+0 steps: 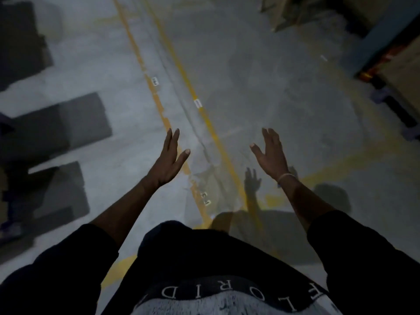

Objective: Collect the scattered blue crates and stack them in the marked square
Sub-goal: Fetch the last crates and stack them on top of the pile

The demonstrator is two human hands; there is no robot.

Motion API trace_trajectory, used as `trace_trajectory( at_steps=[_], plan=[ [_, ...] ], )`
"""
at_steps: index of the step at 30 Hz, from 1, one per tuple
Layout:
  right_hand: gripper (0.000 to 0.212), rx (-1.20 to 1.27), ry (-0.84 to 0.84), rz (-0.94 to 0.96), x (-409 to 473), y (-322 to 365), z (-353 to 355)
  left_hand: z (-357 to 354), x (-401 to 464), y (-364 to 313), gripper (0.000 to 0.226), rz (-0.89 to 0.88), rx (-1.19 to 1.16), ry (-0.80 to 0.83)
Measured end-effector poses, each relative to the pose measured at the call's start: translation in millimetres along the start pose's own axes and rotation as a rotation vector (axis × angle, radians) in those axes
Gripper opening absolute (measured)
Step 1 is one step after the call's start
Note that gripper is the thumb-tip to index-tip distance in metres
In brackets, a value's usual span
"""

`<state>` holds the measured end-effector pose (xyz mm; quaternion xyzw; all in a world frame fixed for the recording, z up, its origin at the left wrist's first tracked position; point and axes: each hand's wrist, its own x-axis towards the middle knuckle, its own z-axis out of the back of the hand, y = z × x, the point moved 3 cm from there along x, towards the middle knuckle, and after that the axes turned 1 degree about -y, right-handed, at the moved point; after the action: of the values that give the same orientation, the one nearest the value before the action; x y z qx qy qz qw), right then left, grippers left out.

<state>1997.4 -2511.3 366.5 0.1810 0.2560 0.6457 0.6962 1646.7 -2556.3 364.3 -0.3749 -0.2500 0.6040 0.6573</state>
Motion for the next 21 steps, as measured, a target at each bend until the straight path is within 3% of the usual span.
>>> trace_trajectory(
  at_steps=[12, 21],
  plan=[
    [0.074, 0.021, 0.18, 0.219, 231, 190, -128, 166, 103, 123, 0.08, 0.208, -0.079, -0.247],
    [0.073, 0.078, 0.187, 0.251, 367, 323, -188, 308, 222, 189, 0.079, 0.221, -0.009, -0.253]
  ],
)
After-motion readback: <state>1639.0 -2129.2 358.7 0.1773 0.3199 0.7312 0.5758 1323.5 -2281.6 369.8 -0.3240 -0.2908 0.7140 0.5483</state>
